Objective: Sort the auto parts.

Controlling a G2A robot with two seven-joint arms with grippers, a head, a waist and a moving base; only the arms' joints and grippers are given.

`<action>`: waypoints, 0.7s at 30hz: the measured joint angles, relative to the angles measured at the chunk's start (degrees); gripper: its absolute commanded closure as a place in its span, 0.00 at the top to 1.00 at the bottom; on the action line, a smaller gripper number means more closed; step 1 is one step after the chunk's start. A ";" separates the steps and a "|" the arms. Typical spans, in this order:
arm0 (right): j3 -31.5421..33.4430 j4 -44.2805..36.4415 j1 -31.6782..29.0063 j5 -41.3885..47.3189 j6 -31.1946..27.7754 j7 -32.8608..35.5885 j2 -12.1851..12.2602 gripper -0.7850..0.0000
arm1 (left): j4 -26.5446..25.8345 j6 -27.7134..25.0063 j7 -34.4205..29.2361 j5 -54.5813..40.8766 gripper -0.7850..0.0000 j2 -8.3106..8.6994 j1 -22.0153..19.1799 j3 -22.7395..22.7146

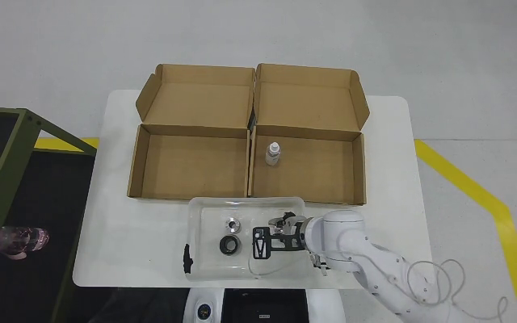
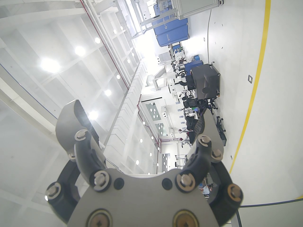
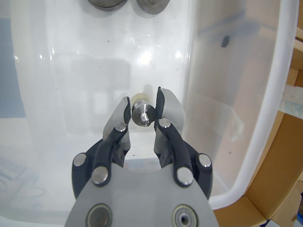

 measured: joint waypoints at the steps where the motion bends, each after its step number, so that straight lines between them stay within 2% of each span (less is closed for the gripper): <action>1: -0.17 0.01 0.17 0.00 -0.01 0.04 -0.05 0.00 | 0.00 0.00 0.00 0.00 1.00 0.00 0.00 0.00; 10: -0.42 -0.98 0.86 1.64 -0.34 -3.96 -0.25 0.00 | 0.00 0.00 0.00 0.00 1.00 0.00 0.00 0.00; 21: 1.89 -4.50 -0.54 -0.71 0.65 -16.84 0.12 0.00 | 0.00 0.00 0.00 0.00 1.00 0.00 0.00 0.00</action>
